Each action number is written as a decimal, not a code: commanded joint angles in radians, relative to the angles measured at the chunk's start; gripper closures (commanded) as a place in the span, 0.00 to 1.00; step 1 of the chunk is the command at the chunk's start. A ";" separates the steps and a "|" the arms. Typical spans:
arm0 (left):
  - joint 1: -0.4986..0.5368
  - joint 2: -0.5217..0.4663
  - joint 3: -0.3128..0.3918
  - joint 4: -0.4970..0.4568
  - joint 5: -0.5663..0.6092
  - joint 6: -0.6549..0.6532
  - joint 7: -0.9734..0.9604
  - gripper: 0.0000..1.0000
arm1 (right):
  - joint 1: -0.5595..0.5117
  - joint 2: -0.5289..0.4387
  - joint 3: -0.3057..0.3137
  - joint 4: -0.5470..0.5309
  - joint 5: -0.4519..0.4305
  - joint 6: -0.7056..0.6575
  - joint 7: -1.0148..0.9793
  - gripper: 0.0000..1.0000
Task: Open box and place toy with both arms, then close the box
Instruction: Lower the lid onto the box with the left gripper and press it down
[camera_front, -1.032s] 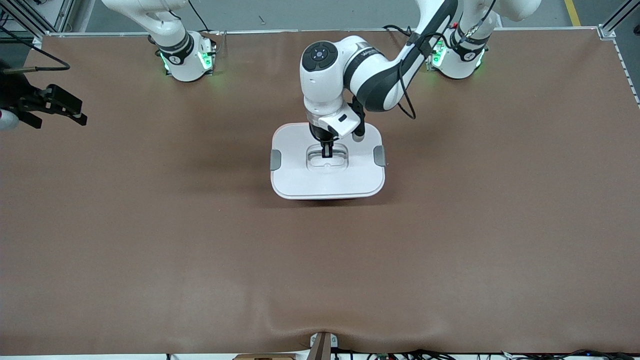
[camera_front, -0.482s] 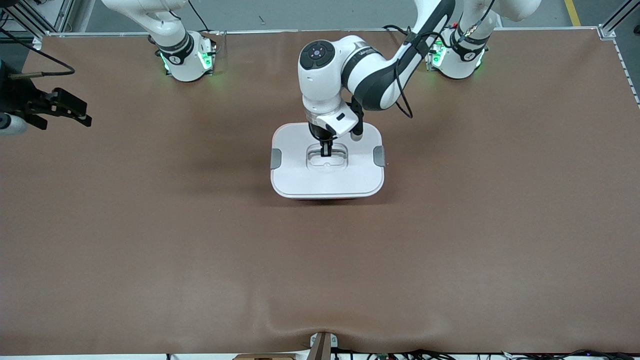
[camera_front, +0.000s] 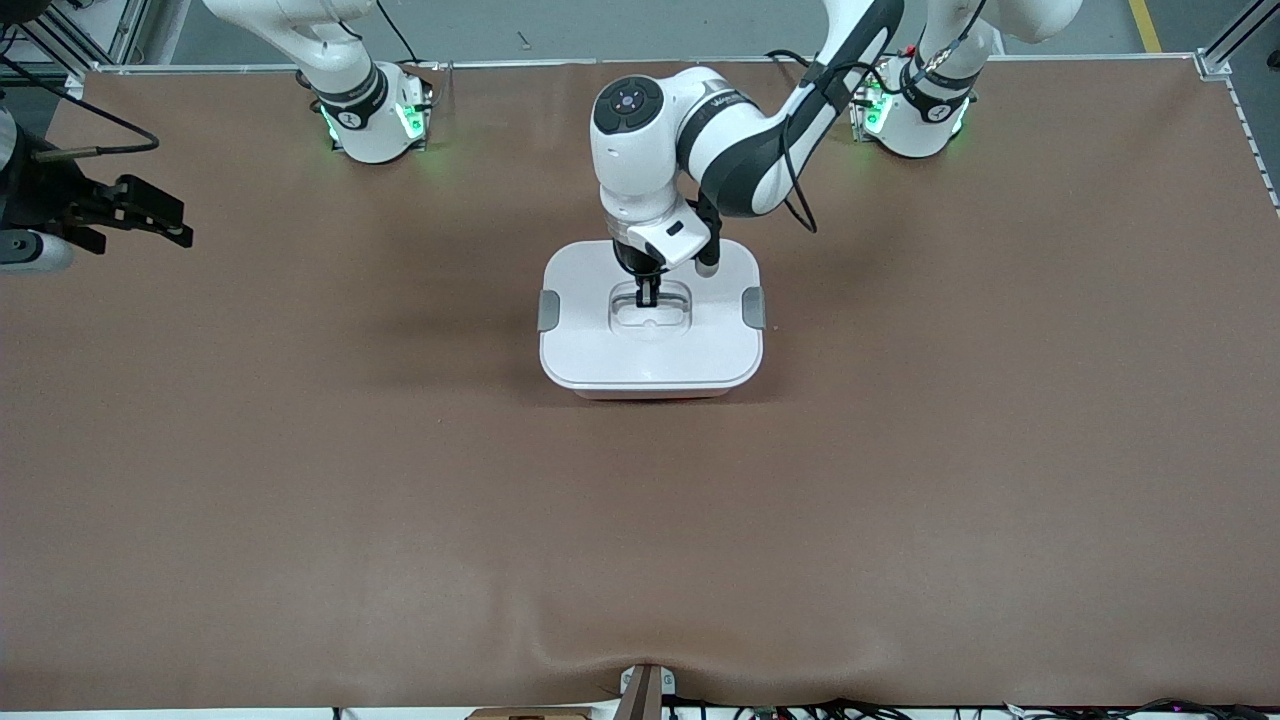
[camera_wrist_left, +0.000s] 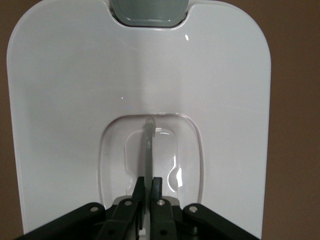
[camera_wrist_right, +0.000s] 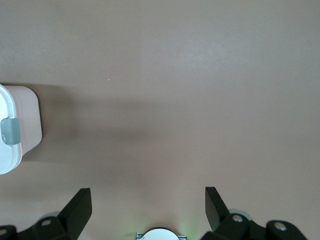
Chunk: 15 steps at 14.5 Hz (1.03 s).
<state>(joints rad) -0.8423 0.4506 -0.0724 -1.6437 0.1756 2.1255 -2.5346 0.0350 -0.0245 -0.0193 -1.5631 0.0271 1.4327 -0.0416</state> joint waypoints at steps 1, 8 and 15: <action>-0.008 -0.030 0.002 -0.042 0.028 0.021 -0.023 1.00 | 0.005 -0.002 0.001 0.005 0.004 -0.014 0.008 0.00; -0.006 -0.067 0.003 -0.128 0.028 0.087 -0.023 1.00 | 0.008 0.000 0.001 -0.002 0.002 -0.006 0.006 0.00; 0.000 -0.064 0.002 -0.128 0.028 0.099 -0.018 1.00 | 0.011 0.000 -0.001 -0.012 0.001 -0.012 0.006 0.00</action>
<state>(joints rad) -0.8419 0.4184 -0.0719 -1.7274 0.1777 2.2151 -2.5346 0.0440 -0.0187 -0.0220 -1.5701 0.0270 1.4230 -0.0417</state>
